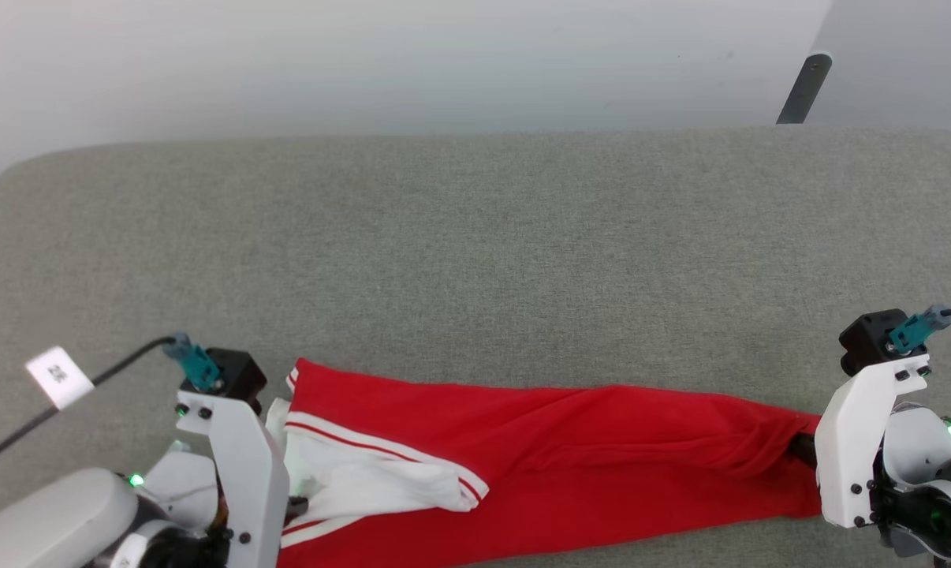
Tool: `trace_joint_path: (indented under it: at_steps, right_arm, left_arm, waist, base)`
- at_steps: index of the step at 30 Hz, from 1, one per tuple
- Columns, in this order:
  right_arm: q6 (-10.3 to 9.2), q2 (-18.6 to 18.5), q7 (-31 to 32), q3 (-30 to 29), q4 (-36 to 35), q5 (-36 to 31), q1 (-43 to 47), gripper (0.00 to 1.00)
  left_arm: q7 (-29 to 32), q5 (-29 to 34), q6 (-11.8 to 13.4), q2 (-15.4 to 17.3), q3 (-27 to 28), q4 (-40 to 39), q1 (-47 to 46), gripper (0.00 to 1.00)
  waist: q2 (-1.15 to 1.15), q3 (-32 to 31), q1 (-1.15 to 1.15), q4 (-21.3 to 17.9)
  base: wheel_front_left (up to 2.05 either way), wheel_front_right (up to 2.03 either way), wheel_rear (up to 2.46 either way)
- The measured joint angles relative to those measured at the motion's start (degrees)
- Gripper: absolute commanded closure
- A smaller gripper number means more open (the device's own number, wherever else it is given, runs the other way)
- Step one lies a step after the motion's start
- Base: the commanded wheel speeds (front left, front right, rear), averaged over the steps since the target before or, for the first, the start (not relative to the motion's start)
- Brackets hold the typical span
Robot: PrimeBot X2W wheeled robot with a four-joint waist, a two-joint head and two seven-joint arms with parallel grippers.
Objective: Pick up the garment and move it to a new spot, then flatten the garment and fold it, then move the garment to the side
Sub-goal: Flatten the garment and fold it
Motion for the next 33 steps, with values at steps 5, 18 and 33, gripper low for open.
trace_joint_path:
  at_steps: [5, 18, 33]
  right_arm:
    - [0.0, 0.75, 0.19, -0.2, -0.09, -0.53, 0.48, 1.0]
    - [0.0, 2.43, 0.11, -0.24, -1.42, 0.94, 0.98, 0.0]
    - [0.0, 5.86, -7.0, -7.9, -5.63, -1.29, 7.88, 0.0]
  left_arm:
    - [-1.36, 0.53, -0.82, -1.61, -0.91, 2.01, 1.01, 0.62]
    - [-3.8, -0.11, -1.78, -1.96, -0.58, 3.27, 3.14, 0.0]
    - [-26.82, 4.95, -3.45, -1.8, 4.28, 3.64, 11.24, 0.0]
  waist:
    - [0.0, 0.18, 0.0, -0.4]
    - [0.0, -1.38, 0.0, -1.26]
    - [0.0, -5.93, 0.0, -0.13]
  base:
    - [0.0, 0.0, 0.0]
    - [0.0, 0.0, 0.0]
    - [0.0, 0.0, 0.0]
